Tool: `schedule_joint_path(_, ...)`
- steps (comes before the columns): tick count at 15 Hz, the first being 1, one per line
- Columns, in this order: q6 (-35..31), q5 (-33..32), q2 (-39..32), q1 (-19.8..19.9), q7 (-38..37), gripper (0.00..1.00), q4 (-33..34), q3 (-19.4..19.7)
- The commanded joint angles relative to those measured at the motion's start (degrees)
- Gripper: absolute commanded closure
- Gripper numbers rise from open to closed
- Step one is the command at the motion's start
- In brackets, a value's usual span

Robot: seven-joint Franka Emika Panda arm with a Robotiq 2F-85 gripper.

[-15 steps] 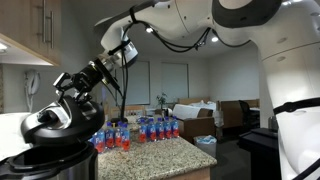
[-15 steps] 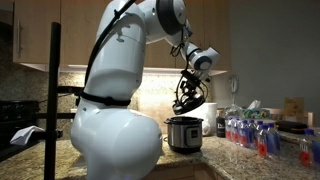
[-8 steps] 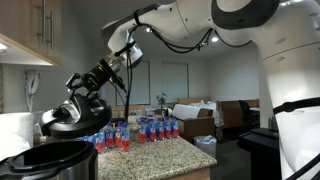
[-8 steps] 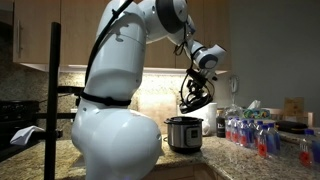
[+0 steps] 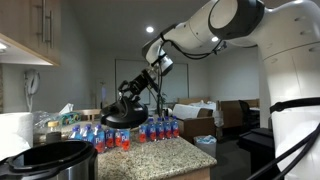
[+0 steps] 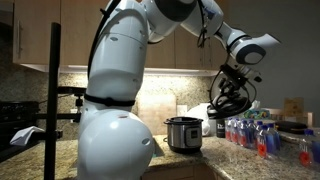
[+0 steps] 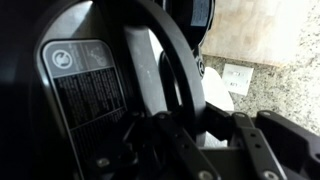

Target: Remove the black lid from the rice cooker

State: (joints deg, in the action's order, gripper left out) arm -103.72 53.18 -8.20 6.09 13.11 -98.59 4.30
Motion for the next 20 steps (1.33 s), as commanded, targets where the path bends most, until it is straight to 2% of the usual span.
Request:
schedule_joint_path(1, 4.8, 3.4, -0.2, 3.8, 4.4, 0.94, -1.1, 2.3)
schedule_joint_path(4, 6.6, 4.1, -2.9, 5.3, 6.7, 0.94, -1.5, 3.2)
schedule_joint_path(8, 5.5, 5.2, -7.0, 6.0, 6.8, 0.94, -1.8, 3.1)
schedule_joint_path(20, 7.4, 10.3, -20.8, 12.7, 5.9, 0.95, 3.1, 4.2)
